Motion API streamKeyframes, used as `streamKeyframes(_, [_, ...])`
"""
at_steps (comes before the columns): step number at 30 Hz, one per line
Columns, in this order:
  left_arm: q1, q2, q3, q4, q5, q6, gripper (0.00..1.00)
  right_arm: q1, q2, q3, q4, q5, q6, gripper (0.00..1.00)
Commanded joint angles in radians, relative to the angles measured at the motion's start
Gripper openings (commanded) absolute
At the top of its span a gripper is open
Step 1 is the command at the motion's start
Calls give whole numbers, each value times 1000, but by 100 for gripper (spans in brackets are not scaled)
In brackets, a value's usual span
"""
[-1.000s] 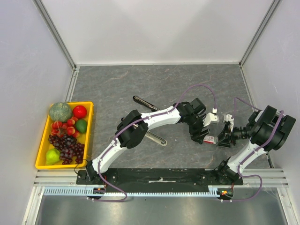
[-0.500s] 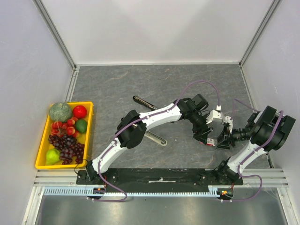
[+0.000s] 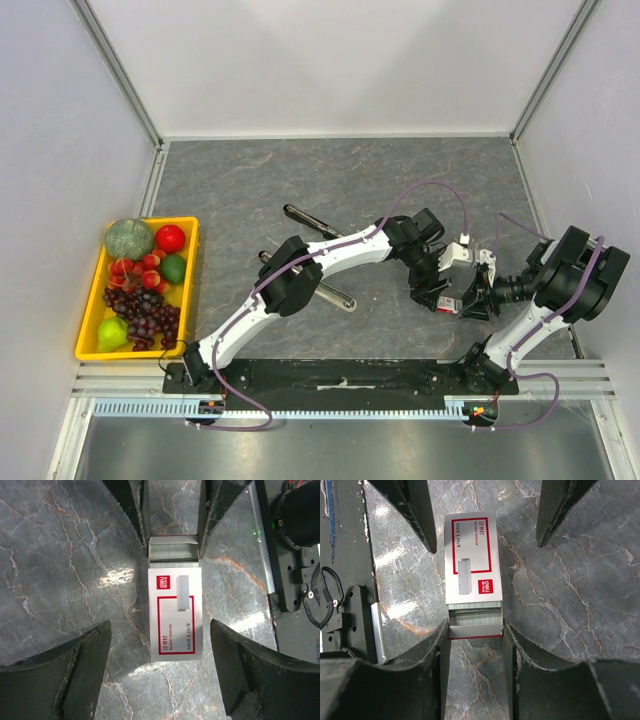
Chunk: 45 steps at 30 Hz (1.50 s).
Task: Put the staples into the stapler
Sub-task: Open the staple box at the center of the board.
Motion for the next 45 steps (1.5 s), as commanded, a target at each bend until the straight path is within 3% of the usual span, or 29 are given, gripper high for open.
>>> streamKeyframes(1, [-1,12,45,-11,-15,56,86,-5,-23,-8,-120,-18,-634,37])
streamKeyframes(8, [-5,13,41,-22,-4,61,82,-5,-26,-6,-119,-25,-634,37])
streamKeyframes(24, [-2,1,16,-39,-16,79,53,-6,-31,14,-117,-36,-617,37])
streamKeyframes(45, [30,-33,-45,-5,-56,73,51,-43,-22,34,-117,-1,-609,36])
